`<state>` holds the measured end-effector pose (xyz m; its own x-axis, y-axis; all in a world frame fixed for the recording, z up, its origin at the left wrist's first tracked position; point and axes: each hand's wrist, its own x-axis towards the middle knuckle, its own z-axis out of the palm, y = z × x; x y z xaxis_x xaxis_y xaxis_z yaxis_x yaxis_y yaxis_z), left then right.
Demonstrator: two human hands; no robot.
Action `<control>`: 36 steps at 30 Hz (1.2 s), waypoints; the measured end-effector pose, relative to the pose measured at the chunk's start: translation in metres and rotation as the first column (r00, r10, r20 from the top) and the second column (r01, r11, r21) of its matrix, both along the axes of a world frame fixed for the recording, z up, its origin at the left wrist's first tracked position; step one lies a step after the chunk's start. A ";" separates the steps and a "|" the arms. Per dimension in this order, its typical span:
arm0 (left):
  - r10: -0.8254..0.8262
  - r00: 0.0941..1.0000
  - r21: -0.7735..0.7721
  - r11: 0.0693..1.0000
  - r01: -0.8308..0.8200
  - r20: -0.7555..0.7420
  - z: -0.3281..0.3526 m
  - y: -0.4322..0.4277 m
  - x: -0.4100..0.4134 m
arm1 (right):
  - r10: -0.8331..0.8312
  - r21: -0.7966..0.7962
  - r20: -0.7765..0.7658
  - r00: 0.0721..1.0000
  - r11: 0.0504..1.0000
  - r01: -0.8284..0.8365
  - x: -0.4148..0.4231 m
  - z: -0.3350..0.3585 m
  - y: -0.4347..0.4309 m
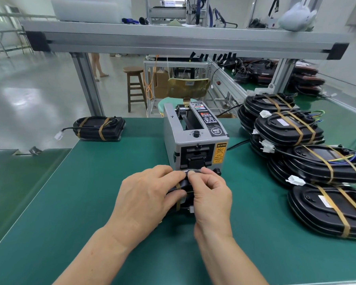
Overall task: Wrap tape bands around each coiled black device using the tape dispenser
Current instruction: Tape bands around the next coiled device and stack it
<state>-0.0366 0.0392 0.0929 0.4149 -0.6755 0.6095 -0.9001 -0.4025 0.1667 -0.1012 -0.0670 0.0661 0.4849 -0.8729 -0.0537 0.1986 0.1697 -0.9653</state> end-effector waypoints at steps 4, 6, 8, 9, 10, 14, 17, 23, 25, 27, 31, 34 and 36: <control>-0.005 1.000 -0.007 1.000 0.006 0.002 0.000 0.000 0.000 | 0.001 -0.017 -0.004 1.000 1.000 -0.001 -0.001 -0.002 0.000; -0.007 1.000 -0.008 1.000 0.007 -0.001 0.001 -0.001 0.000 | -0.005 -0.029 -0.010 1.000 1.000 0.005 -0.001 -0.004 0.000; -0.004 1.000 -0.002 1.000 0.004 0.002 0.001 -0.001 0.000 | -0.024 -0.041 -0.016 1.000 0.999 0.023 0.000 -0.007 0.000; -0.003 1.000 0.001 1.000 0.003 0.003 0.001 -0.001 0.000 | -0.041 -0.047 -0.017 0.999 0.998 0.040 0.000 -0.008 0.000; -0.002 1.000 0.002 1.000 0.002 0.002 0.000 -0.001 0.000 | -0.063 -0.046 -0.018 0.998 0.997 0.062 0.000 -0.009 -0.001; -0.001 1.000 -0.001 1.000 0.001 -0.017 0.001 -0.001 0.002 | -0.116 0.012 -0.009 0.993 0.993 0.116 -0.001 -0.008 -0.007; -0.009 1.000 0.005 1.000 0.009 -0.025 0.002 -0.001 0.002 | -0.045 -0.029 -0.082 0.996 0.999 0.043 0.002 -0.005 -0.013; -0.012 0.999 0.031 0.999 0.014 -0.039 0.004 0.000 0.000 | -0.025 -0.172 -0.173 0.985 0.985 -0.005 0.012 -0.009 -0.014; -0.016 0.999 0.027 0.999 0.017 -0.036 0.004 0.000 0.001 | -0.047 -0.212 -0.156 0.987 0.977 0.013 0.015 -0.010 -0.017; -0.002 0.999 0.031 1.000 0.003 -0.037 0.004 0.000 0.000 | -0.060 -0.196 -0.151 0.987 0.980 0.030 0.015 -0.011 -0.021; 0.076 0.989 0.038 0.997 -0.072 -0.127 0.003 0.000 -0.001 | -0.004 -0.184 -0.180 0.984 0.982 -0.030 0.013 -0.013 -0.021; 0.088 0.984 0.023 0.996 -0.085 -0.157 0.001 -0.001 -0.001 | -0.003 -0.346 -0.286 0.958 0.933 -0.101 0.010 -0.016 -0.017; 0.087 0.981 0.019 0.996 -0.085 -0.172 0.002 -0.001 0.000 | -0.014 -0.384 -0.265 0.964 0.919 -0.092 0.009 -0.015 -0.019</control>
<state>-0.0370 0.0378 0.0953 0.5704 -0.6393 0.5156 -0.8199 -0.4803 0.3115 -0.0918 -0.0856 0.0513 0.5346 -0.8300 0.1589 -0.0642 -0.2274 -0.9717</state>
